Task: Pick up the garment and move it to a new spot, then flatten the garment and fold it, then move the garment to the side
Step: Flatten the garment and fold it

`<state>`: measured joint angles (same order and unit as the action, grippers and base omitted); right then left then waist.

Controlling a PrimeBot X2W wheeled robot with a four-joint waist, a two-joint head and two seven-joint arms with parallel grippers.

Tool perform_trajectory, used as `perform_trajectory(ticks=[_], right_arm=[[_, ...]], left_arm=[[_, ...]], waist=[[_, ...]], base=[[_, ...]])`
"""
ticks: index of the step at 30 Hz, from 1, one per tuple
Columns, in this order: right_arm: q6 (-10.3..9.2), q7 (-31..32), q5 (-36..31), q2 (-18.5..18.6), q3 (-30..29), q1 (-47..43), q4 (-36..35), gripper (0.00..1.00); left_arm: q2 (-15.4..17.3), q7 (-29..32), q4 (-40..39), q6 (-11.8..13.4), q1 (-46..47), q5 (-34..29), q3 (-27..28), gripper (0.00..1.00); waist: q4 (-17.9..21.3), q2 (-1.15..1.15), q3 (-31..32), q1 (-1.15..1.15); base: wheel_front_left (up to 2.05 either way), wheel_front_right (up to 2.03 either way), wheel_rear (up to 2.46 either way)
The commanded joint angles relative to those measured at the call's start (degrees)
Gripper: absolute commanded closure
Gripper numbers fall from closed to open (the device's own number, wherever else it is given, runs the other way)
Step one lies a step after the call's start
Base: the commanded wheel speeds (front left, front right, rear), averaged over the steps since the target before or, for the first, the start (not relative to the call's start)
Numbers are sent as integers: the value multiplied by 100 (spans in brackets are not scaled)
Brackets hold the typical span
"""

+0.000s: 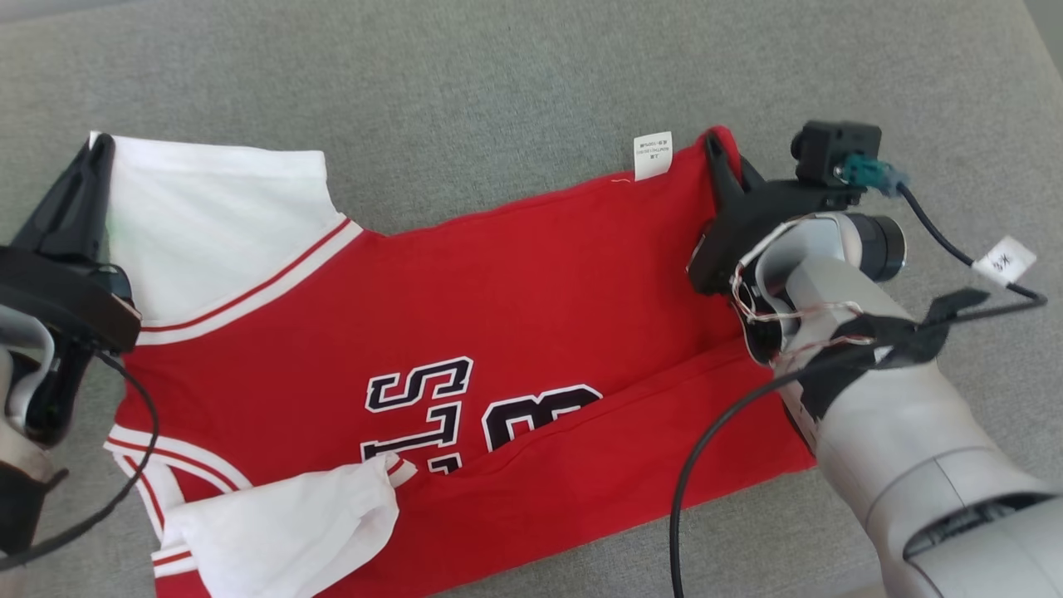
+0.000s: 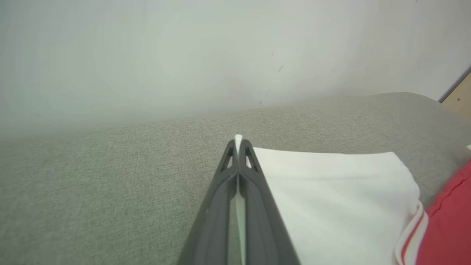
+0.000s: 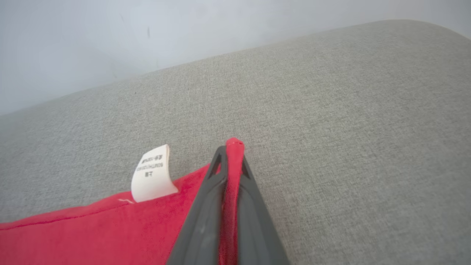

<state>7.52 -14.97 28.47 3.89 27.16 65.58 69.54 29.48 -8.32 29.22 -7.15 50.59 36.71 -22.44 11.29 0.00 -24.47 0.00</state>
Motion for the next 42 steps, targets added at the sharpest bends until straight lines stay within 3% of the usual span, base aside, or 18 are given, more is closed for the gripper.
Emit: perform_trajectory(ticks=[1,9,28,36,42], right_arm=[[-5,-27,16,39,36,-184,-67,100],[-5,-28,153,452,225,-936,-1091,100],[-5,-29,720,1407,388,-2656,-3017,100],[-5,-30,1064,1675,250,-3288,-3491,100],[-5,-30,1203,1758,241,-3640,-3642,100]], left_arm=[[8,-64,-36,18,-132,58,27,100],[-24,-329,-718,117,-789,233,101,100],[-140,-593,-3262,765,-3169,503,254,100],[-448,-657,-3709,788,-3971,526,205,100],[-603,-676,-3438,760,-4232,362,122,100]], waist=[[-43,0,99,0],[-160,0,400,0],[-532,0,924,0],[-713,0,1109,0],[-816,0,1184,0]], base=[[0,0,0],[0,0,0],[0,0,0],[0,0,0],[0,0,0]])
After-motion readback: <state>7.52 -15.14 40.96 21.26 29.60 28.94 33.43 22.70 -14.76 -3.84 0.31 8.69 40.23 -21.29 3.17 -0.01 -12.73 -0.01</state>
